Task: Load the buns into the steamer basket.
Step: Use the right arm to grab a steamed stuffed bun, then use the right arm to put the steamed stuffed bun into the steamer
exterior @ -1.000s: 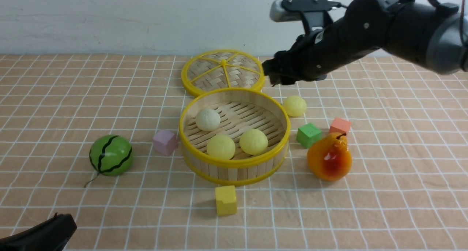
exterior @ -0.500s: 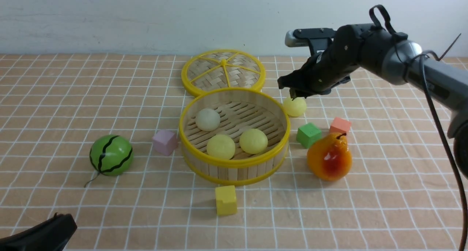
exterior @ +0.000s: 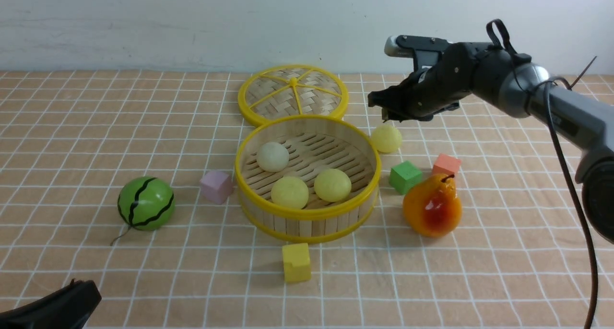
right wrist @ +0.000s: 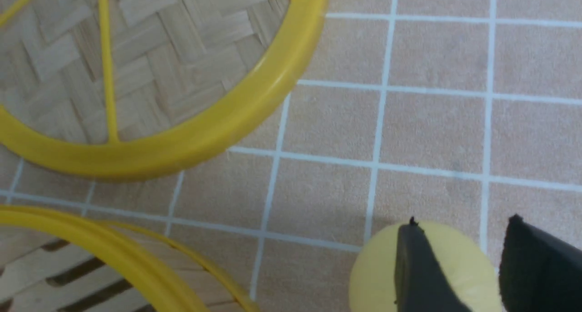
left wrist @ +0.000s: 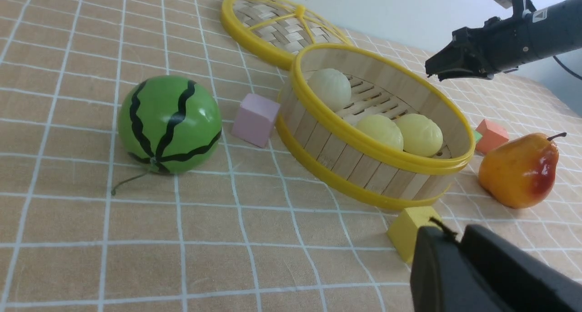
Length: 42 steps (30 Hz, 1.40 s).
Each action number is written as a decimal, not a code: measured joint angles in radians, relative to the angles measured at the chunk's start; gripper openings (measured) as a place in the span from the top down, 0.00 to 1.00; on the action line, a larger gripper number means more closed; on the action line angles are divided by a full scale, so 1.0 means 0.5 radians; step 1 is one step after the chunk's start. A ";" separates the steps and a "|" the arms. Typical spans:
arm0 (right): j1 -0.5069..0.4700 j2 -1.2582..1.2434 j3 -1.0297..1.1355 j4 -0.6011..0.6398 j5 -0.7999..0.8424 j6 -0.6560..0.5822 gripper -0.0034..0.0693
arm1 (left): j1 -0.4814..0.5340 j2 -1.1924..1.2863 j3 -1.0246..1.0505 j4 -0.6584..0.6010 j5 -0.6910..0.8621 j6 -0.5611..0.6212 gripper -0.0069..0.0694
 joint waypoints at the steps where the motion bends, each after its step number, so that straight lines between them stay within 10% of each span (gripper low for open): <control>1: 0.000 0.000 -0.002 0.013 -0.007 -0.002 0.59 | 0.000 0.000 0.000 0.000 0.000 0.000 0.82; 27: 0.000 0.093 -0.015 0.029 0.031 -0.061 0.61 | 0.000 0.000 0.000 0.000 0.000 0.000 0.80; 36: 0.000 0.100 -0.020 0.029 0.083 -0.125 0.93 | 0.000 0.000 0.000 0.000 0.000 0.000 0.79; 42: 0.000 -0.005 -0.020 0.031 0.186 -0.183 0.95 | 0.000 0.000 0.000 0.000 0.000 0.000 0.79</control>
